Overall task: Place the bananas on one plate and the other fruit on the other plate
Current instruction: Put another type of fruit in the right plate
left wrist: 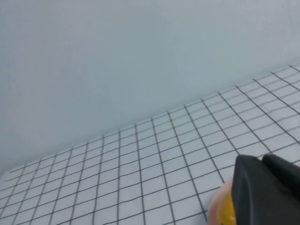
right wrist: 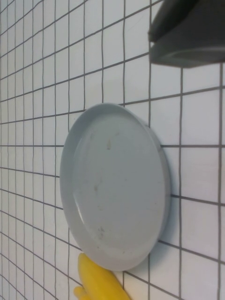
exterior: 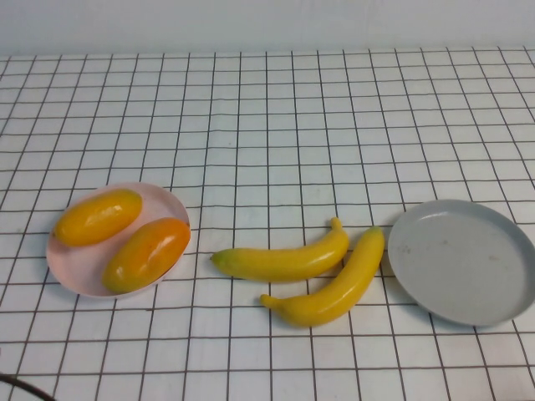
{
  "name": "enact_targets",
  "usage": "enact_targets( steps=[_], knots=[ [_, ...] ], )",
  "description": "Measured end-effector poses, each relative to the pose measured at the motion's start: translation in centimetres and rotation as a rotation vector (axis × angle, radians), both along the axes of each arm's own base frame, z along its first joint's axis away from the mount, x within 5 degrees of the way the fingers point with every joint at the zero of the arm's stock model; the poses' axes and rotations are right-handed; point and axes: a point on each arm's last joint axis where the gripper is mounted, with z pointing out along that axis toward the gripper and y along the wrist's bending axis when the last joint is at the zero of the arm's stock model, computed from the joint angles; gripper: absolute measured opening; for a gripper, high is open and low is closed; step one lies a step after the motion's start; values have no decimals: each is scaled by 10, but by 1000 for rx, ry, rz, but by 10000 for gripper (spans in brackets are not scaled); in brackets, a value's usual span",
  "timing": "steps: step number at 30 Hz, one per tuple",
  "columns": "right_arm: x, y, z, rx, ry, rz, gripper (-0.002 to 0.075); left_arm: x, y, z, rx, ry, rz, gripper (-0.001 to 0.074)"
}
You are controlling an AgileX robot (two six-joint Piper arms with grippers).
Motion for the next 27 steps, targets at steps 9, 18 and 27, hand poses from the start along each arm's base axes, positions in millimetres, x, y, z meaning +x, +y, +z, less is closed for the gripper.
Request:
enact_targets(
  steps=[9,18,27],
  knots=[
    [0,0,0,0,0,0,-16,-33,15,-49,-104,-122,178,0],
    [0,0,0,0,2,0,-16,-38,16,-87,-211,96,221,0],
    [0,0,0,0,2,0,-16,-42,7,-103,-254,294,103,0]
  ],
)
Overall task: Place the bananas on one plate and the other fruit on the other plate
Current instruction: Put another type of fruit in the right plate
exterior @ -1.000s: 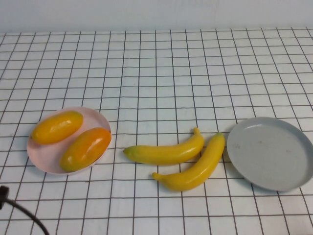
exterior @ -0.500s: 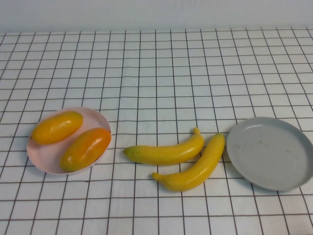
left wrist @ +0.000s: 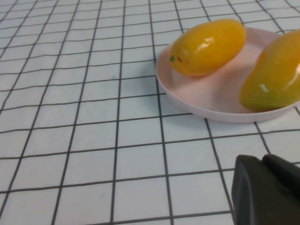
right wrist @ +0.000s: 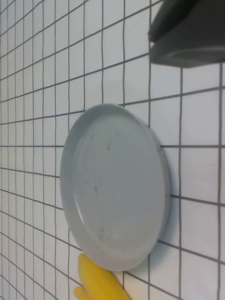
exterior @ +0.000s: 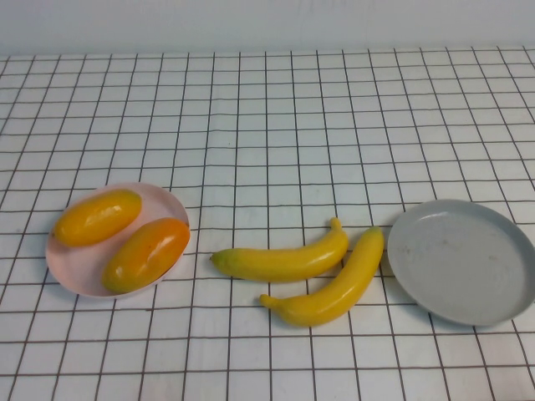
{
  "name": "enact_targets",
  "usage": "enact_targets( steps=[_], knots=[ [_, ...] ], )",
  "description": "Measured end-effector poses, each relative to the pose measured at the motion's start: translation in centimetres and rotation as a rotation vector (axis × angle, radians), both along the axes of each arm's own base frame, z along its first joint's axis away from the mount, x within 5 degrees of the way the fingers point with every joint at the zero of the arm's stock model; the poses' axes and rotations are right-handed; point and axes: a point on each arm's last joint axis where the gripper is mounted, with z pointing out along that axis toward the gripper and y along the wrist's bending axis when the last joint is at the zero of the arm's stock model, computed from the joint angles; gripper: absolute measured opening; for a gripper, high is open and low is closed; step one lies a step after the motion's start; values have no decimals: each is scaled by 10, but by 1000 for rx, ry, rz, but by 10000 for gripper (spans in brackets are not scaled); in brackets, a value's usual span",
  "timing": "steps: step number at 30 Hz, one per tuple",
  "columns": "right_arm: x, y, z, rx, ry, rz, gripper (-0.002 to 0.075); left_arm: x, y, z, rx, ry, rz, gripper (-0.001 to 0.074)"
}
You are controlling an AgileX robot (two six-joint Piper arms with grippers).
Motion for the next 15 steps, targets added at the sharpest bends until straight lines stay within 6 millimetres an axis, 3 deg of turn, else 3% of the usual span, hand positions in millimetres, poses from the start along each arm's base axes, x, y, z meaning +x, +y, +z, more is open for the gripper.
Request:
enact_targets(
  steps=[15],
  knots=[
    [0,0,0,0,-2,0,-16,-2,-3,1,-13,-28,-60,0]
  ],
)
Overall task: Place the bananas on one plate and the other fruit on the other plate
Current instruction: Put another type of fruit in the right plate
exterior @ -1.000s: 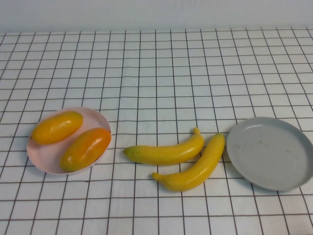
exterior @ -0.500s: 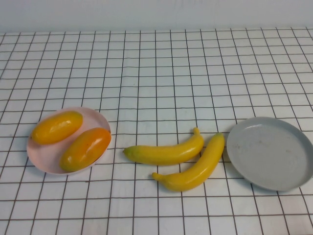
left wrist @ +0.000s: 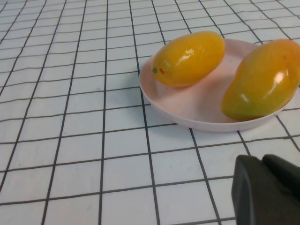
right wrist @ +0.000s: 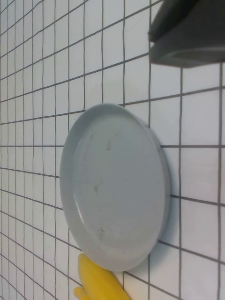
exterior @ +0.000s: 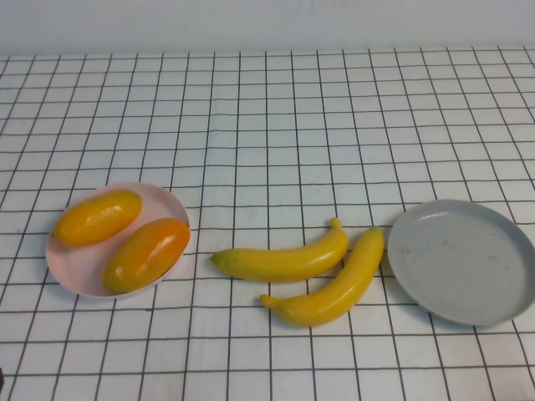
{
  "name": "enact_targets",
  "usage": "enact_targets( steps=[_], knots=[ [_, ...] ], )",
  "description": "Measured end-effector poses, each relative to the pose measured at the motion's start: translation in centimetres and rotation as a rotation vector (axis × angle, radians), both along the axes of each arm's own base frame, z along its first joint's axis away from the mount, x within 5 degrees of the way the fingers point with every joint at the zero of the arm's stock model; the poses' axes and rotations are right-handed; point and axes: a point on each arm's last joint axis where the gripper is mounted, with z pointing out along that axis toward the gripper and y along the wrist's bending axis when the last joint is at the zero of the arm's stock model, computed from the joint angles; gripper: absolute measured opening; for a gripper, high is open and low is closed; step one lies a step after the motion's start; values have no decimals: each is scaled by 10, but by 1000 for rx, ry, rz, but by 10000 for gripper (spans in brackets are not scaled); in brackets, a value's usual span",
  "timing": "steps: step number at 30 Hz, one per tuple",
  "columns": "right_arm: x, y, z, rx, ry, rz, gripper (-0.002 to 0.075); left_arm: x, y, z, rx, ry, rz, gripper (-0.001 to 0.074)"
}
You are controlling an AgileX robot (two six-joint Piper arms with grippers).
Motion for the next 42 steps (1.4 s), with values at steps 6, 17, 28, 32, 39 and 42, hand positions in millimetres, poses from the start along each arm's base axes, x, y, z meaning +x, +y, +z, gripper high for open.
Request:
enact_targets(
  steps=[6,17,28,32,39,42],
  knots=[
    [0,0,0,0,0,0,-16,0,0,0,0,0,0,0],
    [0,0,0,-11,0,-1,-16,0,0,0,0,0,0,0],
    [1,19,19,962,-47,22,-16,0,0,0,2,0,0,0],
    [2,13,28,1278,-120,-38,-16,0,0,0,2,0,0,0],
    [3,1,31,1350,-223,-138,-16,0,0,0,2,0,0,0],
    [3,2,31,1304,-220,-124,-16,0,0,0,2,0,0,0]
  ],
)
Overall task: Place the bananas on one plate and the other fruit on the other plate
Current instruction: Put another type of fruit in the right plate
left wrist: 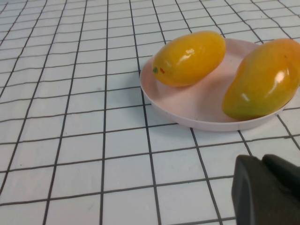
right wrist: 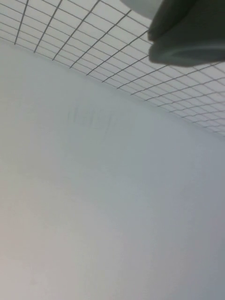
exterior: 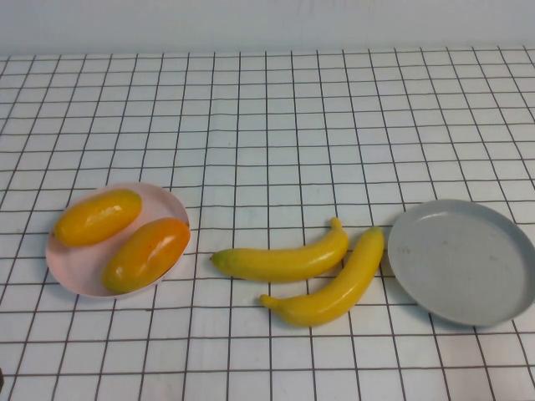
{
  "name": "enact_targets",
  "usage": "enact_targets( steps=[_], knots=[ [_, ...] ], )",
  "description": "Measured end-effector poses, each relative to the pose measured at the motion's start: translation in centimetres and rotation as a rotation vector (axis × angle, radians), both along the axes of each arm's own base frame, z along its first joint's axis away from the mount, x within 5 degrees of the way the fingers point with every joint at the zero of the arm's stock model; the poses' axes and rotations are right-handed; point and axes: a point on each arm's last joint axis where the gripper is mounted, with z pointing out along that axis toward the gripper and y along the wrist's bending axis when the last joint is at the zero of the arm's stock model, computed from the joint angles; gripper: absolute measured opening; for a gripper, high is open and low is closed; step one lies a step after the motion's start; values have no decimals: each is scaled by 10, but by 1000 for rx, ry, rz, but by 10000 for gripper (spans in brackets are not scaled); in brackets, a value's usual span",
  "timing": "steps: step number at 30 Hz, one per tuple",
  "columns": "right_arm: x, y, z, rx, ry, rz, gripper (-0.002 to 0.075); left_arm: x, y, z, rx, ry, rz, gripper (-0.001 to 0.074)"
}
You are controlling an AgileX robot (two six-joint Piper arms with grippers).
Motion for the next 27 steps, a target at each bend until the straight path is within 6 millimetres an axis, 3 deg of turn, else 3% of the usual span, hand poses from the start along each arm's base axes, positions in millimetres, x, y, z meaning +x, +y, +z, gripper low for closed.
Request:
enact_targets(
  steps=[8,13,18,22,27],
  knots=[
    [-2,15,-1,-320,-11,158,-16,0,0,0,0,0,0,0],
    [5,26,38,-660,67,310,-16,0,0,0,0,0,0,0],
    [33,32,82,-956,380,627,-16,0,0,0,0,1,0,0],
    [59,33,96,-982,574,815,-16,0,0,0,0,1,0,-1],
    [89,41,89,-857,696,984,-16,0,0,0,0,2,0,-1]
  ],
)
